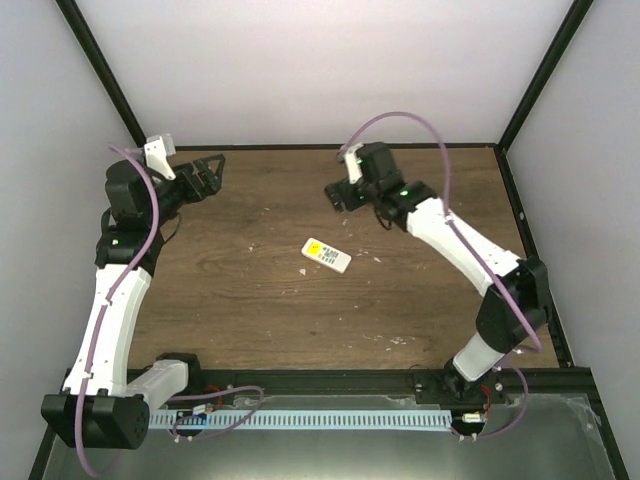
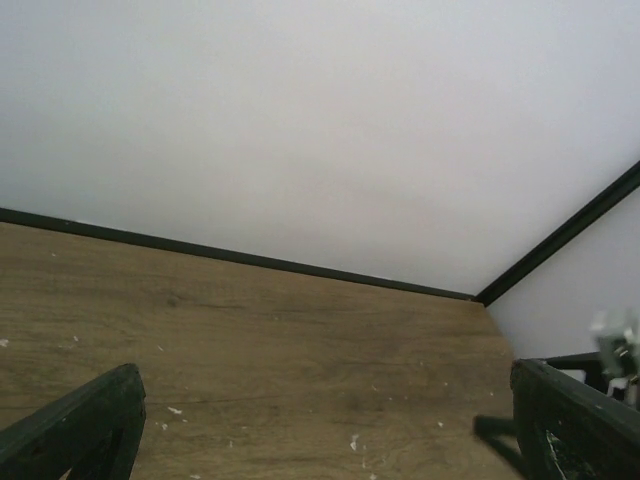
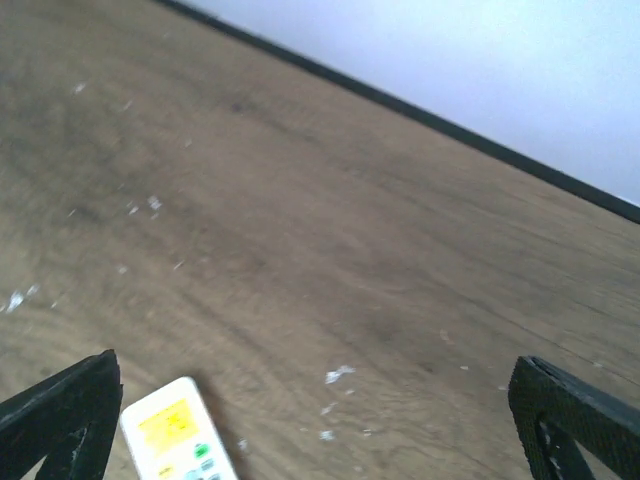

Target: Load the batteries into the remote control

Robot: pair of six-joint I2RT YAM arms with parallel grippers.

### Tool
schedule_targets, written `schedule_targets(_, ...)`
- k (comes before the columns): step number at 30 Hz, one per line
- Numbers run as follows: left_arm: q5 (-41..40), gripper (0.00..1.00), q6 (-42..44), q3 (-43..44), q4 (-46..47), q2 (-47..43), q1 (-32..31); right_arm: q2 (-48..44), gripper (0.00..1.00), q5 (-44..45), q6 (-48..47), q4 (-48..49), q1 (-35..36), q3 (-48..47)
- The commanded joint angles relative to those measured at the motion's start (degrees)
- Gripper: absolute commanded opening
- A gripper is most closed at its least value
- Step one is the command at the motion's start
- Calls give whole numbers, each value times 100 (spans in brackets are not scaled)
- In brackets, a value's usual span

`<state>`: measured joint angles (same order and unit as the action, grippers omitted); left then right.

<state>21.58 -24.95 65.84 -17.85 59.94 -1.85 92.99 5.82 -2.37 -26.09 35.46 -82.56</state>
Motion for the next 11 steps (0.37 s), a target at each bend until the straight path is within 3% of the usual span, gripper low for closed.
schedule_targets(1,-313,100,214,204,28,-98,26,-388,100,-495,235,219,-660,102)
schedule_targets(11,-723,100,350,41,-48,-453,22,-948,100,-931,498,402,-1903,1048)
